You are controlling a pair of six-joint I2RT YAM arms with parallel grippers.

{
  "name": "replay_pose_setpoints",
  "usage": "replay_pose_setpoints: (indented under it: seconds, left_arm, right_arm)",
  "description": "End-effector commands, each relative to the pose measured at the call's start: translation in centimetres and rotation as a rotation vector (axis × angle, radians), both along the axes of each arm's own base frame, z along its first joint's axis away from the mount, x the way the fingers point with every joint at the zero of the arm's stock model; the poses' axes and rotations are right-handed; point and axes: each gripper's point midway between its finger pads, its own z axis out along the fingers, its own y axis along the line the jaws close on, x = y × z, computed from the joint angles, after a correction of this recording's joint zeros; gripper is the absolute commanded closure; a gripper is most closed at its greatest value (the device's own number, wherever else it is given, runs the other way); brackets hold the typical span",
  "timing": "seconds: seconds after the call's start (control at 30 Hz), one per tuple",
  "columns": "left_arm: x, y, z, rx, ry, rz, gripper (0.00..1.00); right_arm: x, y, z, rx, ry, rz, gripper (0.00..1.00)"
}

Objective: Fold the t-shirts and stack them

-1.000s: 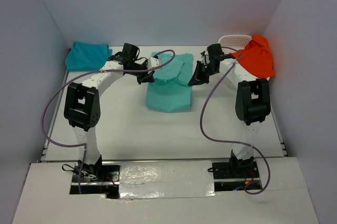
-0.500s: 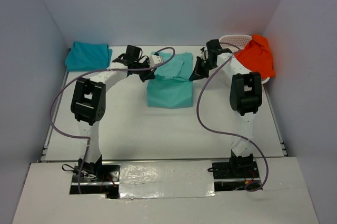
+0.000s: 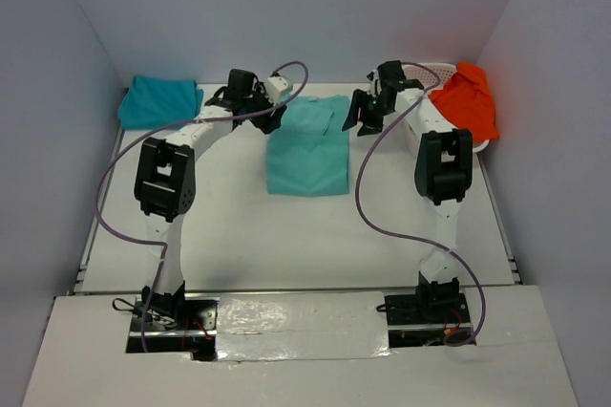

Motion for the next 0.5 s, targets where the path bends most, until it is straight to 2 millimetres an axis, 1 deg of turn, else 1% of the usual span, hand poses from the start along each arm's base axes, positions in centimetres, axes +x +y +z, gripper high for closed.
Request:
replay_pose_setpoints:
  seconds: [0.0, 0.03, 0.07, 0.1, 0.13, 0.17, 0.2, 0.23, 0.27, 0.3, 0.33, 0.37, 0.4, 0.43, 0.47]
  left_arm:
    - [3.5, 2.7, 4.6, -0.088, -0.054, 0.219, 0.34]
    - [3.5, 3.1, 5.3, -0.100, -0.056, 0.221, 0.35]
    - [2.9, 2.9, 6.0, -0.104, -0.053, 0.196, 0.37]
    - [2.0, 1.8, 6.3, -0.100, -0.056, 0.105, 0.46]
    - [0.9, 1.1, 6.2, -0.101, -0.039, 0.045, 0.51]
    - [-1.2, 0.4, 5.2, -0.089, 0.036, -0.014, 0.63]
    - [-3.2, -1.5, 4.9, -0.094, 0.063, -0.131, 0.66]
    - [-5.0, -1.9, 4.0, -0.086, 0.108, -0.172, 0.68]
    - [-7.0, -2.4, 3.0, -0.075, 0.175, -0.204, 0.71]
    - [-8.8, -3.7, 2.8, -0.082, 0.198, -0.258, 0.70]
    - [-10.9, -3.8, 1.9, -0.086, 0.241, -0.276, 0.69]
    - [-12.3, -4.3, 1.3, -0.098, 0.268, -0.297, 0.67]
    - [-13.0, -5.1, 1.2, -0.122, 0.273, -0.309, 0.65]
    - [-13.7, -5.3, 0.7, -0.138, 0.295, -0.306, 0.64]
    - [-14.5, -5.2, -0.5, -0.145, 0.341, -0.282, 0.64]
  right_arm:
    - [-0.3, -1.6, 5.8, -0.079, -0.178, -0.007, 0.40]
    - [-0.5, -1.4, 6.1, -0.073, -0.207, -0.008, 0.45]
    - [-2.4, -0.7, 5.8, -0.064, -0.191, 0.009, 0.51]
    - [-3.0, 0.3, 6.1, -0.029, -0.195, 0.028, 0.63]
    - [-3.8, 0.9, 5.8, -0.013, -0.179, 0.042, 0.68]
    - [-4.9, 1.6, 5.3, 0.003, -0.150, 0.053, 0.74]
    - [-5.8, 3.4, 5.4, 0.044, -0.120, 0.071, 0.84]
    - [-6.7, 4.0, 4.8, 0.064, -0.088, 0.076, 0.88]
    - [-7.4, 4.7, 4.5, 0.083, -0.062, 0.080, 0.96]
    - [-8.1, 6.0, 4.5, 0.110, -0.042, 0.075, 0.99]
    - [-9.5, 6.5, 3.8, 0.131, -0.010, 0.081, 1.00]
    - [-10.1, 7.0, 3.4, 0.142, 0.003, 0.080, 1.00]
    - [-10.6, 7.7, 3.1, 0.154, 0.014, 0.077, 1.00]
    - [-11.5, 7.6, 1.8, 0.150, 0.053, 0.071, 1.00]
    - [-11.9, 7.6, 1.1, 0.152, 0.075, 0.068, 1.00]
